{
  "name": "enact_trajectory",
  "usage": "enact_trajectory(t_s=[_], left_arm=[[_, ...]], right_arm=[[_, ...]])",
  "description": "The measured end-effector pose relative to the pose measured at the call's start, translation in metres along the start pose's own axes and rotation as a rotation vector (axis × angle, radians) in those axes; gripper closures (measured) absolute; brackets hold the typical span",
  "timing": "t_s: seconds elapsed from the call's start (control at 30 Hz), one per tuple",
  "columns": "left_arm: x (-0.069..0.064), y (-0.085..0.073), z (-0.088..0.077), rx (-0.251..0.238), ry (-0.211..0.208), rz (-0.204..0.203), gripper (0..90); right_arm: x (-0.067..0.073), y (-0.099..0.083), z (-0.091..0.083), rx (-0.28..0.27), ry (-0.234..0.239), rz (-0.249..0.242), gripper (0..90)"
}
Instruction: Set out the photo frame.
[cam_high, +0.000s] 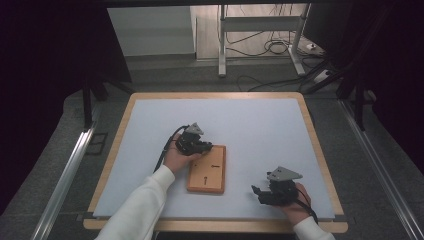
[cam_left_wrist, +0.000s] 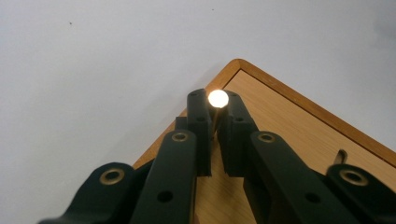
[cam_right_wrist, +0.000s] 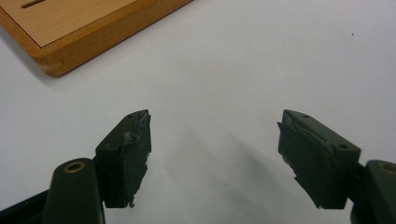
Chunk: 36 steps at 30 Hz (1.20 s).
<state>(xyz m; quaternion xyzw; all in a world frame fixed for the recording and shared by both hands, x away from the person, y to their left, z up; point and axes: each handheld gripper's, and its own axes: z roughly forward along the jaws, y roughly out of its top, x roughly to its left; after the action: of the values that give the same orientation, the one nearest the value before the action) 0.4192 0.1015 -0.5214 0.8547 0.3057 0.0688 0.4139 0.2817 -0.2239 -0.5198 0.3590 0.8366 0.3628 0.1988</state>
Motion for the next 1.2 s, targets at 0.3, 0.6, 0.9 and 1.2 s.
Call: enact_trajectory(t_s=[0.3,0.6,0.9,1.2], left_arm=[[0.005,0.005,0.000,0.040,-0.033,-0.014,84.1],[0.009,0.006,0.000,0.046,-0.060,-0.050,83.5],[0.015,0.007,0.001,0.051,-0.103,-0.073,82.9],[0.022,0.010,0.002,0.062,-0.138,-0.098,82.8]], right_arm=[[0.001,0.000,0.001,0.001,0.005,-0.008,25.9],[0.008,0.003,-0.001,-0.019,0.021,-0.033,25.9],[0.024,0.010,-0.001,-0.045,0.050,-0.084,25.5],[0.061,0.025,0.006,-0.054,-0.014,-0.211,15.4]])
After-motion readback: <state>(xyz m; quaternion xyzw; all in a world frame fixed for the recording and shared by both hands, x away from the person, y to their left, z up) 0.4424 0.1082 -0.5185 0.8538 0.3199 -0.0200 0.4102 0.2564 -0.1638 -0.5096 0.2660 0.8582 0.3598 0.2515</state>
